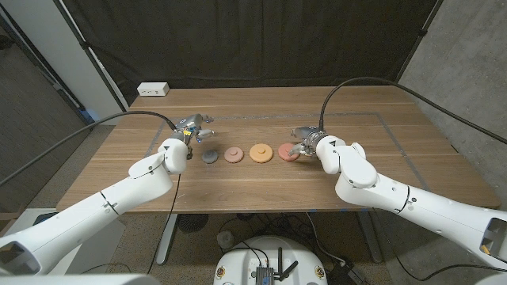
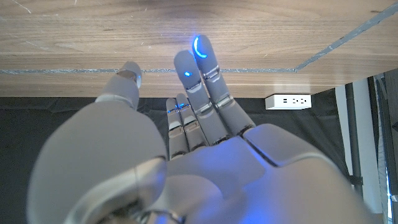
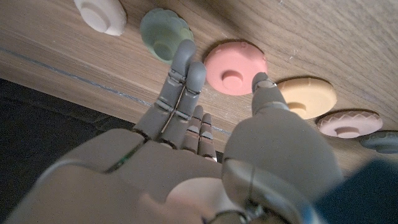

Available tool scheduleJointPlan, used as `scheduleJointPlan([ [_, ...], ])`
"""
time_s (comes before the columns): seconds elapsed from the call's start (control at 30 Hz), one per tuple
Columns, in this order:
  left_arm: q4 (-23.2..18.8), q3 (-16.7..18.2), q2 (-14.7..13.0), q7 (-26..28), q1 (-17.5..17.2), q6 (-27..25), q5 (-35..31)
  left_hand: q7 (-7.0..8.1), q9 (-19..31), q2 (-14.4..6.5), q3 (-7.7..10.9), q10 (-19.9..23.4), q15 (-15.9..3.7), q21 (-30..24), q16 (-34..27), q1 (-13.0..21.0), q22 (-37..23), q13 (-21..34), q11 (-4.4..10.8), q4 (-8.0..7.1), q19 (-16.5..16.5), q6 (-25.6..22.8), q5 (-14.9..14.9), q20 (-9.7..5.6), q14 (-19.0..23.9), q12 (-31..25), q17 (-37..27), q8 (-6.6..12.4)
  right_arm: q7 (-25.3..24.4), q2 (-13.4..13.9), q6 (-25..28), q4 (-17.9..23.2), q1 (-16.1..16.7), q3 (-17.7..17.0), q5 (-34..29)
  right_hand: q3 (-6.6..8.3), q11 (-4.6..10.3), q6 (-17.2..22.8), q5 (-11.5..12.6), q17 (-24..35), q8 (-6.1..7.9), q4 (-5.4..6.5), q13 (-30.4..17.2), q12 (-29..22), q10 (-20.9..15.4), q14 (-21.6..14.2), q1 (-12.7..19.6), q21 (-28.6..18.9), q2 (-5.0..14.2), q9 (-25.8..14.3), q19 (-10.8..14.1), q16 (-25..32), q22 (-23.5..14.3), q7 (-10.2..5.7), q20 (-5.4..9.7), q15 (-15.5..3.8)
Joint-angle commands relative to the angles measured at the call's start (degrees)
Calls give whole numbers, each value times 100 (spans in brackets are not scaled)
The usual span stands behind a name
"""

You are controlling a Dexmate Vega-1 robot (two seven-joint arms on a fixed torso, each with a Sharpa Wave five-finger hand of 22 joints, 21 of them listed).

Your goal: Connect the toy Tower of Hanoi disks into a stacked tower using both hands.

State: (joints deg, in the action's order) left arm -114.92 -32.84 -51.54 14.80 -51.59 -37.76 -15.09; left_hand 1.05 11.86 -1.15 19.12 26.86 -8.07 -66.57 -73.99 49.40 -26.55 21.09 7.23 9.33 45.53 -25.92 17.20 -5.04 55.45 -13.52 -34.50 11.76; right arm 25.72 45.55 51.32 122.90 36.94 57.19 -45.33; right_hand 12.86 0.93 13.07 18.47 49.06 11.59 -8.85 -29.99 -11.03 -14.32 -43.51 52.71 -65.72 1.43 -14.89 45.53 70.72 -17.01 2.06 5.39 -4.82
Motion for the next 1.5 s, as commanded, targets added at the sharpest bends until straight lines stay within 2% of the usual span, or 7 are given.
scheduleJointPlan([
  [0.03, -22, 20, -42, -19, -28, -13, 19, 20, 31, -41, -30, 35, -450, -71, -59, 20, -5, 17, 1, -3, -16, -65, 34, -600, -11, 18, -10, 2, 405, -198, -130, -187, -71, 44, -311, -11, -32, -43, 24, -11, -3, 10, -11, 7, 58, 39, 26, -44, 10, -10, 2, 23, 9, -3, 445, -766],
  [0.6, -23, 46, -41, 30, -81, -2, 59, 16, 32, -50, -38, 50, -450, -137, -84, 13, 46, 40, -17, -2, -33, -86, 39, -598, -19, 26, 3, 4, 1081, -462, -99, -428, -242, 175, -793, -101, -101, -298, -10, -61, -54, 57, 4, 26, 223, 127, -101, -105, -36, 13, -76, 57, 86, 61, 409, -749],
  [1.23, -22, 85, -70, 59, -137, 38, 115, 19, 34, -57, -42, 72, -450, -201, -105, 13, 97, 63, -11, 2, -55, -100, 44, -604, -33, 30, 17, 2, 1447, -694, -112, -719, -256, 133, -1077, -151, -142, -375, -36, -100, -32, 93, 20, 0, 261, 186, -211, -156, -22, 33, -102, 82, 157, 96, 404, -759],
  [1.27, -21, 90, -73, 64, -143, 42, 118, 16, 34, -59, -42, 66, -450, -202, -108, 13, 100, 64, -14, 1, -63, -96, 45, -602, -33, 34, 16, 0, 1494, -717, -62, -743, -272, 163, -1146, -152, -135, -375, -36, -99, -30, 93, 20, 1, 267, 185, -212, -161, -21, 34, -97, 86, 160, 95, 398, -760],
  [1.3, -21, 97, -77, 69, -150, 51, 124, 13, 34, -61, -41, 68, -450, -203, -109, 13, 103, 65, -11, 1, -71, -93, 45, -603, -33, 34, 16, -1, 1599, -622, -188, -807, -388, 392, -1512, -153, -142, -374, -37, -94, -26, 92, 22, -3, 264, 183, -215, -167, -18, 35, -96, 95, 168, 97, 400, -760],
  [1.5, -26, 119, -101, 77, -175, 67, 145, 10, 35, -66, -41, 85, -450, -231, -117, 14, 122, 73, -15, 2, -72, -101, 48, -604, -38, 32, 19, 0, 1765, -728, -251, -906, -314, 306, -1731, -157, -129, -410, -42, -102, -29, 92, 26, -5, 279, 190, -228, -182, -10, 41, -98, 105, 188, 79, 404, -761],
])
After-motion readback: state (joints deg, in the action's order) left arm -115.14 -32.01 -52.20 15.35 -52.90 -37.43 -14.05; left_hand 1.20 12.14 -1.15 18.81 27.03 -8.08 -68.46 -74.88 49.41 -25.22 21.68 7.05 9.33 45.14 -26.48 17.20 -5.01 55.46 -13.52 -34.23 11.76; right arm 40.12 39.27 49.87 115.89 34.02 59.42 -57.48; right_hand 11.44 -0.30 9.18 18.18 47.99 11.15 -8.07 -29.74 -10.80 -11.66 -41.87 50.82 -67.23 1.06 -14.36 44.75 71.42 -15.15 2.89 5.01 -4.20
